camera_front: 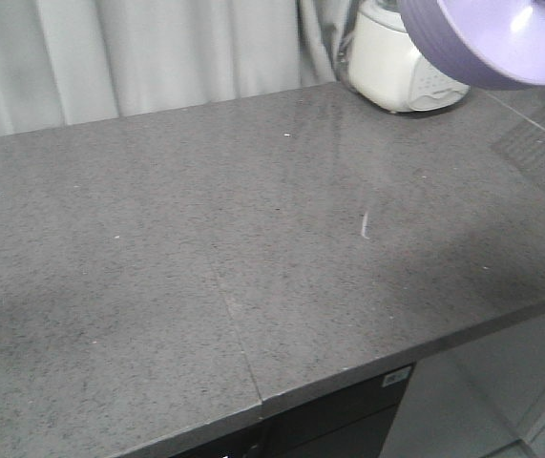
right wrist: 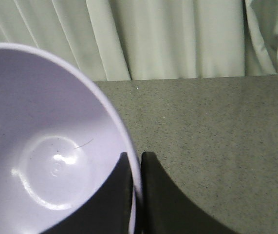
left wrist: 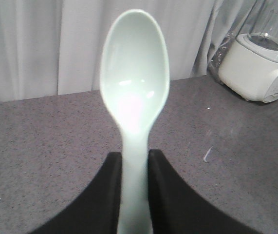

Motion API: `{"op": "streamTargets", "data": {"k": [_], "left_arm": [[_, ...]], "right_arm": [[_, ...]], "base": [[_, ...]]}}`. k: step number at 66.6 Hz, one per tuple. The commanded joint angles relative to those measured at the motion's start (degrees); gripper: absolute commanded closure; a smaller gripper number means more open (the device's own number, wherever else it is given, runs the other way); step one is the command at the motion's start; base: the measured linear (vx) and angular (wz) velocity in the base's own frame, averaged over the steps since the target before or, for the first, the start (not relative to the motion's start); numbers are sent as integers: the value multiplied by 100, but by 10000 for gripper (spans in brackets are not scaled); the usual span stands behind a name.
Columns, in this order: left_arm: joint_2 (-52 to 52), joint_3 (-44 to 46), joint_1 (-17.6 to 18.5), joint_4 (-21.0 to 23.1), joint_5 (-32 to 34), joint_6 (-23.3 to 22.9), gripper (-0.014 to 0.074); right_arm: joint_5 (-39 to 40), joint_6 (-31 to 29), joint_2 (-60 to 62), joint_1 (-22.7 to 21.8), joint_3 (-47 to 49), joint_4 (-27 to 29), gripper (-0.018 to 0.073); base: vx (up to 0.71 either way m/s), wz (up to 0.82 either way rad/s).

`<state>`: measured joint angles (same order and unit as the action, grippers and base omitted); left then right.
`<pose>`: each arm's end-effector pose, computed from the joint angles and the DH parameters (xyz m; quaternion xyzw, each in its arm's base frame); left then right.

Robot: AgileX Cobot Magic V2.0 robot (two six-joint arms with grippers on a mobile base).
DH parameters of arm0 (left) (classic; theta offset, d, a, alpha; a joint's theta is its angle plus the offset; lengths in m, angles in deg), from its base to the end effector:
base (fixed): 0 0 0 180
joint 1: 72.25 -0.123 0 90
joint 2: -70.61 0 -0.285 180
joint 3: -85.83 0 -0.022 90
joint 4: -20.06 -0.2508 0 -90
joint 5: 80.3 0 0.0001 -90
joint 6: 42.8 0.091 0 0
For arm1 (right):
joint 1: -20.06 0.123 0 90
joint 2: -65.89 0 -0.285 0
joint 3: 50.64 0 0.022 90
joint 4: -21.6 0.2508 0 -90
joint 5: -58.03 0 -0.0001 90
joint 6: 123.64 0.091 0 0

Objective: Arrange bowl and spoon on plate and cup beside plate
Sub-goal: 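Turn the base away from the counter holding spoon and bowl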

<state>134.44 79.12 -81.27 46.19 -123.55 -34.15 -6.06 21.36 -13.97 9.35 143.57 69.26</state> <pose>0.1866 0.0018 0.4523 -0.0560 0.8158 -0.1354 0.5595 0.2354 0.0171 0.4931 -0.1689 0.8108 0.2214 0.5149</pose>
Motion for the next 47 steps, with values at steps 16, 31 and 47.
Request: {"op": "streamTargets", "data": {"k": [16, 31, 47], "left_arm": [[-53, 134, 8, 153, 352, -8, 602], [-53, 134, 8, 153, 352, -8, 602], [-53, 134, 8, 153, 352, -8, 602]], "right_arm": [[250, -33, 130, -20, 146, 268, 568], [250, -33, 130, -20, 146, 268, 568], [236, -33, 130, -20, 146, 268, 568]], "base": [[-1, -31], [-1, -36], [-1, -37]]}}
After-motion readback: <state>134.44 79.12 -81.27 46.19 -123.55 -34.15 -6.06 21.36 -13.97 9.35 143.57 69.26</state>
